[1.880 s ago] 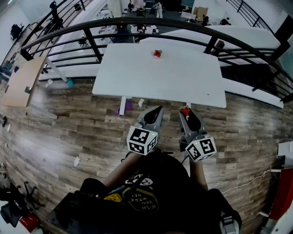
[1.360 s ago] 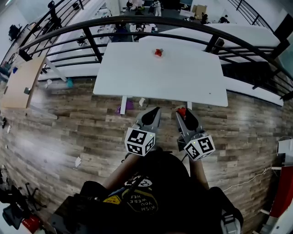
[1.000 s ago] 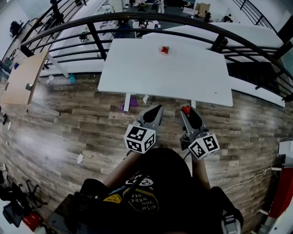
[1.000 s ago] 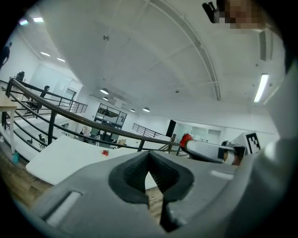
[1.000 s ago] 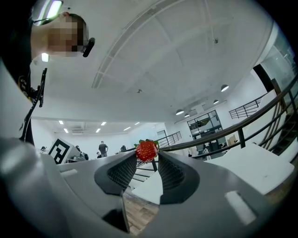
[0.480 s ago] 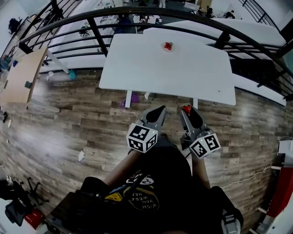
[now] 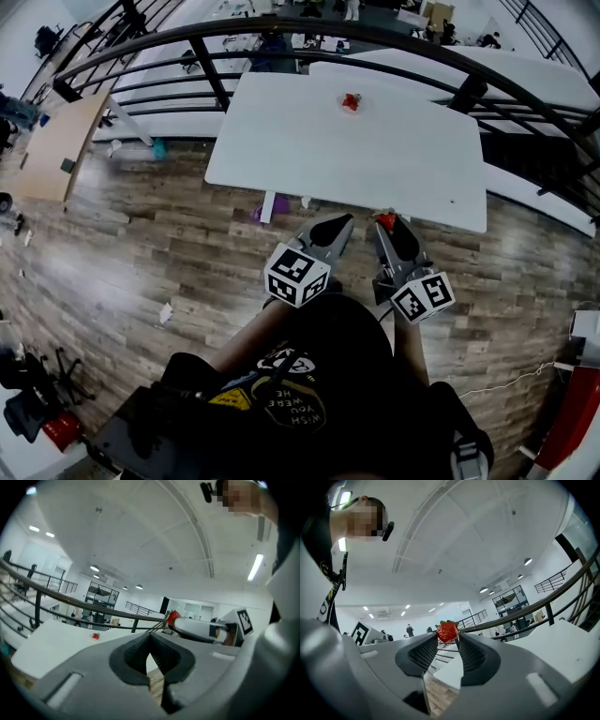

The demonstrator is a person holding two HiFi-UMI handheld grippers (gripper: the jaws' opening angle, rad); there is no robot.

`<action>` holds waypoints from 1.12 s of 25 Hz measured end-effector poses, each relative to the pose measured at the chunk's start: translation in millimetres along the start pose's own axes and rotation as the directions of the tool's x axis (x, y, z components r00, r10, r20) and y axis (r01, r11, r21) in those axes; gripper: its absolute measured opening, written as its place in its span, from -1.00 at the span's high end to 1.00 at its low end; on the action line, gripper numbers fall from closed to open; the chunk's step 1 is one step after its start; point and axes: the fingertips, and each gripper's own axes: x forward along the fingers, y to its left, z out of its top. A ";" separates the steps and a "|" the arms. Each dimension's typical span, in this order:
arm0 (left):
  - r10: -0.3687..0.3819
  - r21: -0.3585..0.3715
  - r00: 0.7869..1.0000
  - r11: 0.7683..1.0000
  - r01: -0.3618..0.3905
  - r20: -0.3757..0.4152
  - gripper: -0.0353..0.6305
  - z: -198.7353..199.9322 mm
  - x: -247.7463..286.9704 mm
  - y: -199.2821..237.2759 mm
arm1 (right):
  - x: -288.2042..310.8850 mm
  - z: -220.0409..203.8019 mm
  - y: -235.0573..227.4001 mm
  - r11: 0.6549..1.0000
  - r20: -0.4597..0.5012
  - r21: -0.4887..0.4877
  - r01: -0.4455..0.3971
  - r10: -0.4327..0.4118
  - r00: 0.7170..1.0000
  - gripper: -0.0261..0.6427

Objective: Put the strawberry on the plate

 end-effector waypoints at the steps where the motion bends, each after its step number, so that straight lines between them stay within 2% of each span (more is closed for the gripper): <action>1: 0.018 0.057 1.000 0.998 -0.017 -0.013 0.88 -0.6 6.8 -1.2 | 1.1 0.7 -4.1 1.000 0.000 -0.006 -0.007 0.007 1.000 0.48; 2: 0.030 0.101 0.999 0.995 -0.027 -0.023 0.88 -1.9 13.1 -3.0 | 2.0 0.0 -7.7 1.000 -0.002 -0.009 -0.015 0.015 1.000 0.49; 4: 0.032 0.125 0.999 0.992 -0.029 -0.029 0.88 -4.4 23.2 -7.4 | 3.3 -2.8 -13.7 0.999 -0.003 0.001 -0.032 0.032 0.999 0.48; 11: -0.004 0.006 1.000 1.000 0.004 -0.016 0.89 -7.8 39.2 -9.7 | 3.8 -8.9 -29.2 0.999 -0.009 0.031 -0.040 0.040 0.999 0.48; 18: -0.005 -0.088 0.999 0.996 0.002 -0.038 0.88 -6.8 47.1 31.6 | 32.9 -14.1 -39.5 0.999 -0.030 0.034 -0.007 0.008 1.000 0.49; 28: -0.063 -0.023 0.997 0.998 0.062 -0.039 0.88 16.1 68.9 69.3 | 72.3 -13.5 -57.9 0.998 -0.050 0.022 0.061 -0.060 0.997 0.48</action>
